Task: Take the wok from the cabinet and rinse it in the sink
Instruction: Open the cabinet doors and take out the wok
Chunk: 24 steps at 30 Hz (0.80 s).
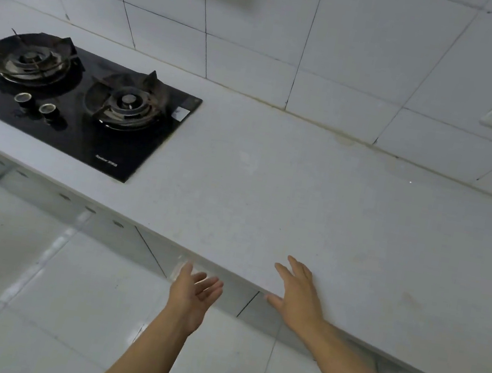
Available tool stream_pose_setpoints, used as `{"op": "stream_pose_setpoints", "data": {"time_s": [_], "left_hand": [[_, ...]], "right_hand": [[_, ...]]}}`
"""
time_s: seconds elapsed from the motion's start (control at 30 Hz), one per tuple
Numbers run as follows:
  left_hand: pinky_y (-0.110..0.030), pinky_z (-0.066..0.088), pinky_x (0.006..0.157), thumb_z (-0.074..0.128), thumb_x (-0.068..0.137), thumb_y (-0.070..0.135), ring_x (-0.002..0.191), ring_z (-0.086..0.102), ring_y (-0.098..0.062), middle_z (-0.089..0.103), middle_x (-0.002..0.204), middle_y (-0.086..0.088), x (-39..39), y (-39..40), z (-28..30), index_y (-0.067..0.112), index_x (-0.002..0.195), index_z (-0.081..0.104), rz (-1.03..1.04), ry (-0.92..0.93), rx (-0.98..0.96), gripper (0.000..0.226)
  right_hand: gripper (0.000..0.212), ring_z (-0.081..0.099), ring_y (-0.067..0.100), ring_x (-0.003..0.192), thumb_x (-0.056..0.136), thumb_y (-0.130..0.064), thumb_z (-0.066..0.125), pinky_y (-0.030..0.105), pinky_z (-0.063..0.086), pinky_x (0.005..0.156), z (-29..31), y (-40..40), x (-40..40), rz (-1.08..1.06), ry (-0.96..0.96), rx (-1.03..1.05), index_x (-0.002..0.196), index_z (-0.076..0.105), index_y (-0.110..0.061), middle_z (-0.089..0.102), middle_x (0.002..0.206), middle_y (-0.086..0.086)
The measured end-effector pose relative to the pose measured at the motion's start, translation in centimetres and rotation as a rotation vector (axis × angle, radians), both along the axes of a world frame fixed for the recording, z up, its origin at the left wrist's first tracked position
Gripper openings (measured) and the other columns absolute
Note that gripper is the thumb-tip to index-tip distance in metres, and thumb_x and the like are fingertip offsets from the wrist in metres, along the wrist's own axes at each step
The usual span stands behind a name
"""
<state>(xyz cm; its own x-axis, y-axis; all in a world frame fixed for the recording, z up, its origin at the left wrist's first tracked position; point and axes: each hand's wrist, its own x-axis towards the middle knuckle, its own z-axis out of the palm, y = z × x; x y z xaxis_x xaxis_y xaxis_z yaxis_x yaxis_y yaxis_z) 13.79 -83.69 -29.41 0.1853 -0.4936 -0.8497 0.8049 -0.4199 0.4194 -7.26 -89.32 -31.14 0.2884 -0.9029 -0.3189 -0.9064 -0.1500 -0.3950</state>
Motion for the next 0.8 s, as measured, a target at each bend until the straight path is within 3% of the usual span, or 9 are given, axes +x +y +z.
{"op": "stream_pose_setpoints", "data": {"time_s": [0.1, 0.2, 0.3, 0.37, 0.6, 0.8], "left_hand": [[-0.046, 0.047, 0.098, 0.042, 0.098, 0.046, 0.109, 0.058, -0.041, 0.057, 0.118, -0.029, -0.7, -0.2, -1.9, -0.009, 0.124, 0.047, 0.041, 0.121, 0.016, 0.061], [-0.048, 0.043, 0.103, 0.038, 0.097, 0.052, 0.112, 0.056, -0.041, 0.056, 0.122, -0.028, -1.6, -0.7, -3.4, -0.009, 0.126, 0.047, 0.059, 0.208, 0.020, 0.068], [-0.048, 0.039, 0.107, 0.034, 0.097, 0.056, 0.119, 0.052, -0.040, 0.053, 0.128, -0.028, -2.3, -1.7, -4.7, -0.008, 0.130, 0.045, 0.069, 0.253, 0.016, 0.073], [-0.047, 0.036, 0.109, 0.032, 0.096, 0.058, 0.125, 0.048, -0.040, 0.048, 0.135, -0.027, -2.6, -2.2, -5.2, -0.008, 0.134, 0.042, 0.086, 0.277, 0.022, 0.077], [-0.048, 0.028, 0.115, 0.034, 0.094, 0.061, 0.139, 0.030, -0.039, 0.028, 0.151, -0.025, -3.1, -3.3, -6.9, -0.003, 0.145, 0.025, 0.183, 0.379, -0.019, 0.083], [-0.050, 0.039, 0.107, 0.038, 0.093, 0.061, 0.122, 0.050, -0.040, 0.053, 0.129, -0.018, -3.4, -3.3, -8.1, -0.002, 0.133, 0.044, 0.170, 0.360, -0.042, 0.074]], "right_hand": [[0.072, 0.010, 0.024, 0.148, 0.091, -0.036, 0.063, 0.033, 0.010, 0.119, -1.5, 0.0, 0.2, -0.039, 0.038, 0.006, 0.151, 0.028, -0.016, 0.014, 0.161, 0.010], [0.066, 0.023, 0.025, 0.146, 0.088, -0.029, 0.068, 0.031, 0.023, 0.115, -2.5, 0.1, 0.4, -0.020, 0.146, -0.111, 0.146, 0.039, -0.015, 0.029, 0.156, 0.012], [0.067, 0.054, 0.032, 0.125, 0.060, -0.023, 0.090, 0.037, 0.050, 0.095, -3.4, -0.2, 0.5, -0.008, 0.211, -0.145, 0.122, 0.065, -0.010, 0.060, 0.131, 0.017], [0.071, 0.064, 0.034, 0.110, 0.044, -0.023, 0.097, 0.039, 0.057, 0.082, -4.0, -0.5, 0.4, 0.016, 0.241, -0.157, 0.108, 0.071, -0.008, 0.068, 0.115, 0.018], [0.075, 0.066, 0.035, 0.104, 0.037, -0.026, 0.098, 0.040, 0.060, 0.077, -4.1, -1.0, 0.3, 0.096, 0.289, -0.167, 0.103, 0.070, -0.006, 0.069, 0.107, 0.018], [0.073, 0.064, 0.032, 0.110, 0.044, -0.031, 0.096, 0.039, 0.060, 0.071, -4.1, -1.1, -0.1, 0.141, 0.329, -0.137, 0.107, 0.068, -0.007, 0.067, 0.113, 0.018]]}}
